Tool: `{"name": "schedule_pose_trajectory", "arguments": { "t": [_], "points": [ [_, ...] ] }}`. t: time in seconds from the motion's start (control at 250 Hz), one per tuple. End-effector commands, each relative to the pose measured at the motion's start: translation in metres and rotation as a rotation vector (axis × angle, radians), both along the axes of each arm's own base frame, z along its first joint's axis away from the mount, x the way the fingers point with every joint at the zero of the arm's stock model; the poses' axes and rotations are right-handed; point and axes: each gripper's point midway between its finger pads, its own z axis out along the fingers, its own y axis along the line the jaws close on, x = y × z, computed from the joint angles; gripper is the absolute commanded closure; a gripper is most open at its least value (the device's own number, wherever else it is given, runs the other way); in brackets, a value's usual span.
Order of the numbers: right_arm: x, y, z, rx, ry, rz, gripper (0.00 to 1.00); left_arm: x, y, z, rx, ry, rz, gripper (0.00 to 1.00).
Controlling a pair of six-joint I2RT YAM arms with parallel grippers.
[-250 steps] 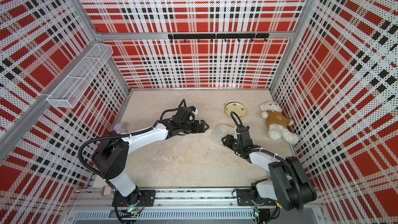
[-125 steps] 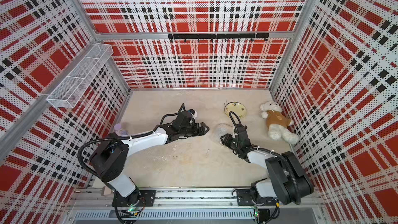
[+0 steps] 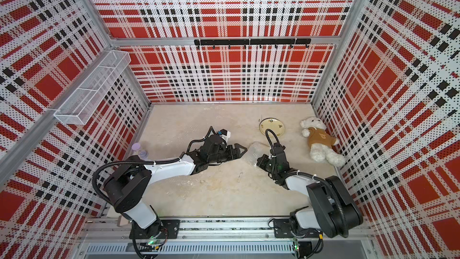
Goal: Unpack dinner plates from bubble wrap
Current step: Unwrap the bubble wrap at the center of the board.
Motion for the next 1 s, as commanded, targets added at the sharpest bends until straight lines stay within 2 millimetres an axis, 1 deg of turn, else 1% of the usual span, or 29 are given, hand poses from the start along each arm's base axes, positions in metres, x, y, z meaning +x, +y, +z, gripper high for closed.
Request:
{"name": "schedule_pose_trajectory", "arguments": {
  "t": [0.0,0.088,0.284,0.472,0.556,0.636,0.7,0.812,0.996],
  "points": [
    [0.007,0.0,0.018,0.019,-0.062,-0.023,0.96,0.001,-0.016,0.009,-0.121,0.002,-0.014,0.13],
    [0.006,-0.001,0.022,0.022,-0.069,-0.025,0.96,-0.001,-0.019,0.006,-0.133,0.013,-0.011,0.14],
    [0.006,-0.001,0.022,0.028,-0.063,-0.034,0.95,-0.002,-0.024,0.002,-0.136,0.02,-0.012,0.14],
    [0.008,0.0,0.026,0.041,-0.073,-0.034,0.95,-0.006,-0.028,-0.009,-0.115,0.033,-0.022,0.15],
    [0.008,0.001,0.028,0.04,-0.077,-0.03,0.95,-0.008,-0.027,-0.013,-0.081,0.027,-0.013,0.15],
    [0.008,0.001,0.031,0.041,-0.077,-0.031,0.95,-0.007,-0.02,-0.015,-0.05,0.02,0.013,0.16],
    [0.009,0.0,0.033,0.037,-0.074,-0.036,0.95,-0.006,-0.013,-0.012,-0.035,0.005,0.04,0.17],
    [0.01,0.0,0.037,0.039,-0.067,-0.039,0.95,-0.005,0.001,-0.013,-0.002,-0.002,0.085,0.18],
    [0.013,0.003,0.042,0.056,-0.059,-0.041,0.95,-0.007,0.017,-0.017,0.011,0.002,0.14,0.24]
  ]
}}
